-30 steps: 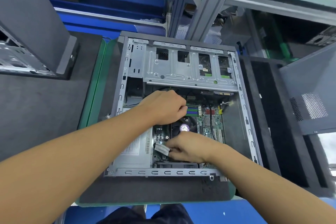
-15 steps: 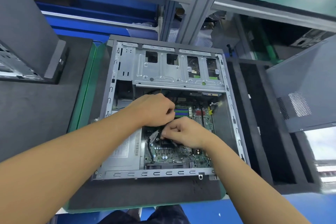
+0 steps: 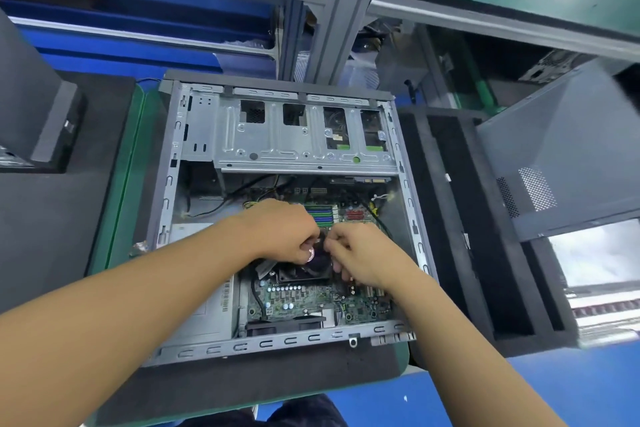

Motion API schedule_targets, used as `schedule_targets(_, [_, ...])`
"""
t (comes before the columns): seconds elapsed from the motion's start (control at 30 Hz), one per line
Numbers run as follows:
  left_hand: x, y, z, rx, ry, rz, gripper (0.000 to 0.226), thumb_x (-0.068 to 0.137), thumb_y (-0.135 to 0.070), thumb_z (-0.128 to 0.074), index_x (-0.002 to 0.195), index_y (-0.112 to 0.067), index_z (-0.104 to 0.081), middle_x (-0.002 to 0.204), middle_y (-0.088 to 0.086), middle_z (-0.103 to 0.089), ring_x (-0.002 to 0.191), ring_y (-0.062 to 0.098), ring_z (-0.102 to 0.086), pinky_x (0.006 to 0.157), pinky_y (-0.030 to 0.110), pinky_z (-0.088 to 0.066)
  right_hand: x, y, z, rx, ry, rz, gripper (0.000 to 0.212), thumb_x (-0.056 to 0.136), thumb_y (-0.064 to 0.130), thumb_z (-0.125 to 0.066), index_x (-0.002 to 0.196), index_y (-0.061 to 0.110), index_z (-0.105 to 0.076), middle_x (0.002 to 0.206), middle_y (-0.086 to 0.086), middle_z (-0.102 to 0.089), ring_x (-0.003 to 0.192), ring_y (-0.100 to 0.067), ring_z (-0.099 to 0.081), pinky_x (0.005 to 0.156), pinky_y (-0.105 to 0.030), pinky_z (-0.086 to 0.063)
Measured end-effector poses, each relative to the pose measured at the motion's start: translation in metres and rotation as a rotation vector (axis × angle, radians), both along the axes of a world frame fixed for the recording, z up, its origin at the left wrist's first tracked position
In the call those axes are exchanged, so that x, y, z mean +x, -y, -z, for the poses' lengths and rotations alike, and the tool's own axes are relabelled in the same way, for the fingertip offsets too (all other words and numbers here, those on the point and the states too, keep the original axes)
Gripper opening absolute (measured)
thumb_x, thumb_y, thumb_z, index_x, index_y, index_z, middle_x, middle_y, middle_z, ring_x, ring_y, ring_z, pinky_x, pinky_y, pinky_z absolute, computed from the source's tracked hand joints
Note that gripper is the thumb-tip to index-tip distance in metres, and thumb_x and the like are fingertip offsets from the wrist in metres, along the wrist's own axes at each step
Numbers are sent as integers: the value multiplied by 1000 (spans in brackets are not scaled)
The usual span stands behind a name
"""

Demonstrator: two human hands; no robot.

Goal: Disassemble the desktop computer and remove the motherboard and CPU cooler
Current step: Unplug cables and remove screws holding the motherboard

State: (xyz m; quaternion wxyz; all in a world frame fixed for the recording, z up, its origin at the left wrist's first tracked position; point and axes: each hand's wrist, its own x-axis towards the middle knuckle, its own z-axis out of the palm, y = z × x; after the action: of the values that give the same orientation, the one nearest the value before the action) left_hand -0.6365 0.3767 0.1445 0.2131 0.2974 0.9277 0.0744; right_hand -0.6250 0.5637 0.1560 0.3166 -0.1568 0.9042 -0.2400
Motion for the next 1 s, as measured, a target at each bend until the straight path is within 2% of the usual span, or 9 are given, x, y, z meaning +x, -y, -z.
schedule_targets(0.1, [1, 2, 3, 58, 28, -11, 17, 83, -37, -53, 71, -25, -49, 71, -7, -56, 68, 17, -56, 58, 31, -45, 1, -14, 2, 169, 175, 103, 27, 103, 24, -39, 85, 8, -53, 62, -7, -68, 32, -14, -53, 34, -21, -40])
schedule_targets(0.2, [2, -4, 8, 96, -54, -37, 18, 91, -38, -47, 78, -27, -51, 80, -9, -59, 73, 17, -57, 62, 32, -45, 3, -13, 8, 346, 344, 90, 39, 102, 22, -36, 87, -5, -59, 59, -11, -65, 29, -15, -47, 34, -18, -37])
schedule_targets(0.3, [2, -7, 14, 170, -188, -3, 15, 96, -40, -47, 93, -26, -54, 96, -9, -53, 93, 15, -52, 74, 28, -34, 5, -6, 15, 432, 542, 116, 38, 104, 20, -35, 87, 0, -62, 55, -7, -59, 31, -13, -43, 34, -16, -33])
schedule_targets(0.43, [4, -4, 19, 152, -110, 22, 61, 91, -61, -52, 136, -22, -42, 143, 4, -35, 131, 24, -35, 105, 37, -35, 4, -2, 17, 527, 618, 90, 46, 107, 37, -34, 81, 9, -60, 61, -3, -57, 38, -12, -40, 38, -19, -32])
schedule_targets(0.5, [8, -6, 22, 101, -11, 70, 85, 87, -67, -54, 152, -22, -24, 161, 3, -11, 147, 25, -13, 119, 44, -20, 2, 0, 16, 520, 644, 106, 50, 104, 46, -39, 74, 12, -60, 58, -1, -57, 33, -10, -38, 37, -17, -30])
schedule_targets(0.67, [4, -7, 29, 2, 189, 92, 110, 81, -68, -63, 157, -29, 6, 165, 0, 15, 152, 22, 7, 124, 45, -8, 1, 7, 18, 517, 742, 48, 38, 101, 39, -52, 72, 16, -55, 60, 3, -51, 33, -7, -35, 35, -14, -26])
schedule_targets(0.9, [1, -7, 39, 30, 201, 94, 112, 81, -69, -61, 157, -30, 11, 165, -2, 13, 152, 21, 6, 123, 45, -8, 3, 4, 20, 529, 671, 17, 22, 102, 24, -52, 90, 11, -65, 63, 1, -55, 44, -12, -40, 43, -23, -33])
schedule_targets(0.97, [0, -7, 41, 37, 203, 93, 112, 81, -69, -62, 156, -31, 11, 166, -3, 12, 152, 21, 5, 123, 45, -8, 4, 4, 20, 538, 590, -36, 26, 101, 24, -54, 104, 4, -70, 79, -4, -65, 58, -16, -53, 55, -27, -46])
schedule_targets(1.0, [-1, -7, 42, 40, 202, 93, 112, 80, -69, -62, 156, -31, 11, 166, -3, 12, 152, 21, 5, 123, 45, -8, 4, 3, 20, 549, 525, -82, 29, 99, 25, -55, 113, 2, -68, 96, -8, -68, 76, -20, -61, 69, -31, -52])
